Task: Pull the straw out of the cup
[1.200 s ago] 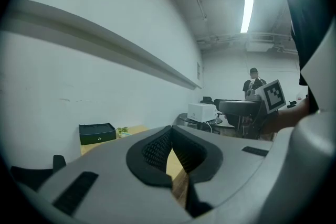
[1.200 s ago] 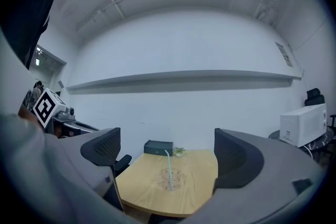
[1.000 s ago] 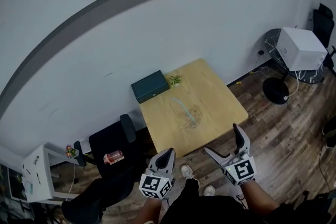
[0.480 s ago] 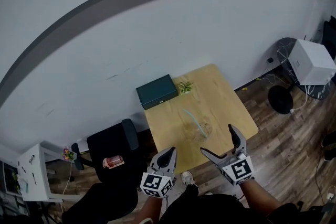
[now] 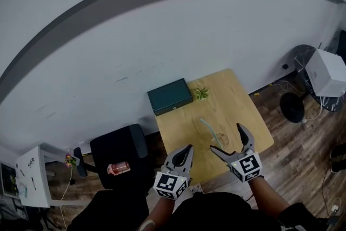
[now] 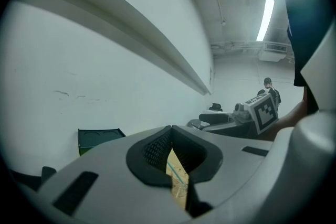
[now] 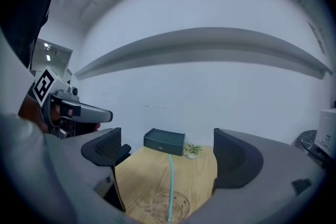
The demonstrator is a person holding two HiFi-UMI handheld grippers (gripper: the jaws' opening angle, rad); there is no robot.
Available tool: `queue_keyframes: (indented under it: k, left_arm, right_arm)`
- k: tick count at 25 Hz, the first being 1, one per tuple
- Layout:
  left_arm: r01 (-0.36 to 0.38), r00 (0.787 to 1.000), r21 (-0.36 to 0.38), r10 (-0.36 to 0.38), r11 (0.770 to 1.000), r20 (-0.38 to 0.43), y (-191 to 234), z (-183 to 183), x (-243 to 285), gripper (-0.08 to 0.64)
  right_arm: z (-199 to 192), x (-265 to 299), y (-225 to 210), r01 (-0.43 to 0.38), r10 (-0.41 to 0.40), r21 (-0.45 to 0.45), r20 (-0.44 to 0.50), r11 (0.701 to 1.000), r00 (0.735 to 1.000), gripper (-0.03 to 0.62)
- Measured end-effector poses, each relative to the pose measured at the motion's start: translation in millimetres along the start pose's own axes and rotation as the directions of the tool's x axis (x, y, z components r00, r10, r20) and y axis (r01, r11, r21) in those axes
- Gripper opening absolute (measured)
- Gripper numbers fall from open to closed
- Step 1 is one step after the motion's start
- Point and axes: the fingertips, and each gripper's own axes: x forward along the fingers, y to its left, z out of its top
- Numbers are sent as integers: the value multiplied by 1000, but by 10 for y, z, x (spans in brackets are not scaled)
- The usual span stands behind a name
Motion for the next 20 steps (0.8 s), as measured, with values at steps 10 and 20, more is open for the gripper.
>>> queue_keyframes:
  k: [10,20]
  left_arm:
    - [-25,998,0,25,1000,-54,206,-116,92,18]
    - [-65,994,-20,63,998,-94,150,-267,152,18]
  right_arm:
    - [-267,370,-115,-54,57,27,-92,998,994,548]
    - [-809,666,-115,-144,139,0,-266,990,954,508]
